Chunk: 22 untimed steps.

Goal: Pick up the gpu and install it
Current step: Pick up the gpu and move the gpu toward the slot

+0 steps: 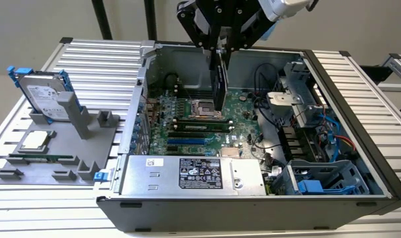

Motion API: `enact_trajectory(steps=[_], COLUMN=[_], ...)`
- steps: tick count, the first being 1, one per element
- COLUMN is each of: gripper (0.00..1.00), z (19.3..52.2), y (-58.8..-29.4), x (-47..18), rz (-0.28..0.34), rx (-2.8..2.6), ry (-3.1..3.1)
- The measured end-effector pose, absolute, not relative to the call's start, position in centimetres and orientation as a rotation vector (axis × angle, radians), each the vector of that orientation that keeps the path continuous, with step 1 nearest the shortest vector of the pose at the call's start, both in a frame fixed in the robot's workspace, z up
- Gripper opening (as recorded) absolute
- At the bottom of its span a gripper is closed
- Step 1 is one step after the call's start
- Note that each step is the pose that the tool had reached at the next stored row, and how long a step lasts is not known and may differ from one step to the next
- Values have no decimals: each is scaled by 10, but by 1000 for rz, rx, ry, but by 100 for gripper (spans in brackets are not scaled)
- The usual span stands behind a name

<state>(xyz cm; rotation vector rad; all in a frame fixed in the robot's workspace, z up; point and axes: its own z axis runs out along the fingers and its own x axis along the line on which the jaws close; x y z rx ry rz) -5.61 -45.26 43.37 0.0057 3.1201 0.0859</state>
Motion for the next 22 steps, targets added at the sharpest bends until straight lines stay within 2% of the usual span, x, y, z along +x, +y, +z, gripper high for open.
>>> enact_trajectory(steps=[22], gripper=[0], z=[434], y=[-453], x=[-38], rz=[86], rx=[6], ry=[3120])
